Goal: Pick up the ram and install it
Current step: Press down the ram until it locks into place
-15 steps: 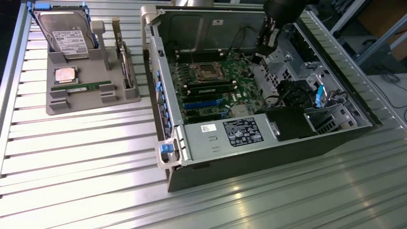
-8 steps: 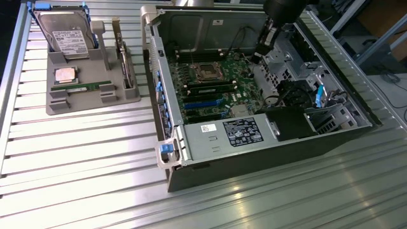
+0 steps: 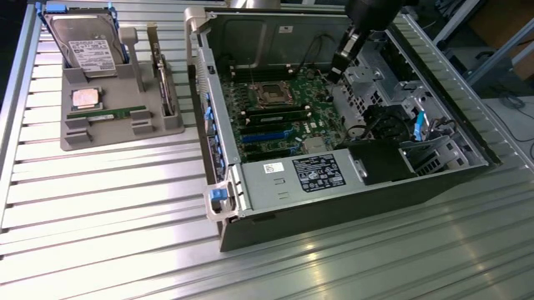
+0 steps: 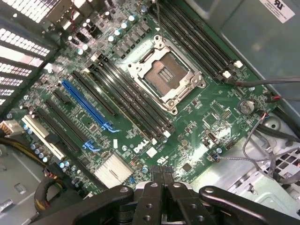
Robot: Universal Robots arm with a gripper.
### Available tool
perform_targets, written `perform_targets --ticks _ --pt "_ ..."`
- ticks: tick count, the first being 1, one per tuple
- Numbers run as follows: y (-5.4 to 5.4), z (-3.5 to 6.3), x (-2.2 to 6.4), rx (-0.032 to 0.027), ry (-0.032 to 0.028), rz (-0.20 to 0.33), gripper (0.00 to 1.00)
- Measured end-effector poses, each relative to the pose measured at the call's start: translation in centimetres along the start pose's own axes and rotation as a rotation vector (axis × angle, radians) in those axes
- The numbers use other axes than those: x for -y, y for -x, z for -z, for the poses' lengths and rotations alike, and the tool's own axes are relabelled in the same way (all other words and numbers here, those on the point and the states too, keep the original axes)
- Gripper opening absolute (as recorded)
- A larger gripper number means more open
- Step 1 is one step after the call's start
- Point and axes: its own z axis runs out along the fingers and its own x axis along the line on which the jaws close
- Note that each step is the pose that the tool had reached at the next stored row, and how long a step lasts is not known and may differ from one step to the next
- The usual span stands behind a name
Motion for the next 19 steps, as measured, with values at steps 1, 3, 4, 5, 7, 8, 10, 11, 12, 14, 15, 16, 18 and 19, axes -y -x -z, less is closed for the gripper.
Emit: perform_targets --ticks 1,3,4,5,7,8,10,11,12,14,15,16,18,19 --pt "0.00 0.00 0.00 -0.0002 0.0006 -0.009 0.11" --pt "0.00 0.00 0.00 -0.0005 0.0022 -0.029 0.11" --pt "0.00 0.00 0.00 -0.0007 0.0028 -0.039 0.11" --pt "0.00 0.00 0.00 -0.0009 0.0040 -0.055 0.11" --pt "0.00 0.00 0.00 -0.0017 0.0072 -0.100 0.11" --pt "0.00 0.00 0.00 -0.0018 0.0078 -0.109 0.11" --pt "0.00 0.00 0.00 -0.0023 0.0101 -0.140 0.11" --pt "0.00 0.00 0.00 -0.0026 0.0112 -0.157 0.11" --pt "0.00 0.00 0.00 -0.0030 0.0126 -0.176 0.11" --pt "0.00 0.00 0.00 -0.0036 0.0155 -0.216 0.11" --pt "0.00 0.00 0.00 -0.0040 0.0172 -0.239 0.11" --pt "0.00 0.00 0.00 -0.0043 0.0185 -0.257 0.11" --pt "0.00 0.00 0.00 -0.0048 0.0211 -0.294 0.11" --pt "0.00 0.00 0.00 -0.0053 0.0229 -0.319 0.11"
